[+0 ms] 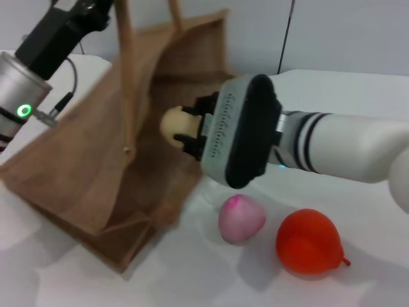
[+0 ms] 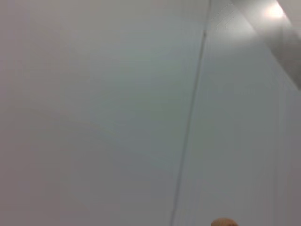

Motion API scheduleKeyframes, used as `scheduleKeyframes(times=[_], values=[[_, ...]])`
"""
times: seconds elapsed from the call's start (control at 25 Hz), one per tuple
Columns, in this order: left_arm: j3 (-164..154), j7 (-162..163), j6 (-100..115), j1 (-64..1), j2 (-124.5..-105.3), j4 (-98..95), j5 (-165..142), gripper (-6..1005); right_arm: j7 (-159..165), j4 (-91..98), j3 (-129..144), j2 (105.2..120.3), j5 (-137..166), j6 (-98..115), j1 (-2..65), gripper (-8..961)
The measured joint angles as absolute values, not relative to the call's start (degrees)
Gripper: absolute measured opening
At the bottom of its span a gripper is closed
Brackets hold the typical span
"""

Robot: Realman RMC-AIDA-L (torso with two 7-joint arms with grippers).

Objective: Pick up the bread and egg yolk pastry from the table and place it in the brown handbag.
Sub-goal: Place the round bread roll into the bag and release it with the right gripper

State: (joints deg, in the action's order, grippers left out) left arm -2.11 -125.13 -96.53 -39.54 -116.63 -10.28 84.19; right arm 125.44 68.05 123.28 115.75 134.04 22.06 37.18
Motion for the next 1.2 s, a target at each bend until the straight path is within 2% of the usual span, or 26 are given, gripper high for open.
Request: scheduleKeyframes(times=[0.28,0.48,0.72,0.96,1.2], values=[[-2.0,-124.1,-97.3,-40.4,-116.5,-10.3,82.7,118,125.2,61.0,127.9,115.74,129.4,13.1,42.9,450],[-1.4,-123.5,-98.3,-39.7,-116.45,-10.5,83.3,118,125.8,53.3,129.6,115.93,127.1,6.7,45.5,499],[-1.3,-123.0,-99.5,-37.7,-116.35,-10.8,86.3,118,125.8,48.7,133.0,115.93,126.4,-5.0,45.1,557],[-1.3,-123.5,-99.4,-35.1,-116.27,-11.0,90.9,118,125.7,50.8,136.9,115.73,126.6,-12.0,42.4,767],[-1.3,-124.0,-98.7,-31.9,-116.28,-11.1,97.5,118,125.0,55.6,141.4,115.39,130.5,-18.7,36.9,852]])
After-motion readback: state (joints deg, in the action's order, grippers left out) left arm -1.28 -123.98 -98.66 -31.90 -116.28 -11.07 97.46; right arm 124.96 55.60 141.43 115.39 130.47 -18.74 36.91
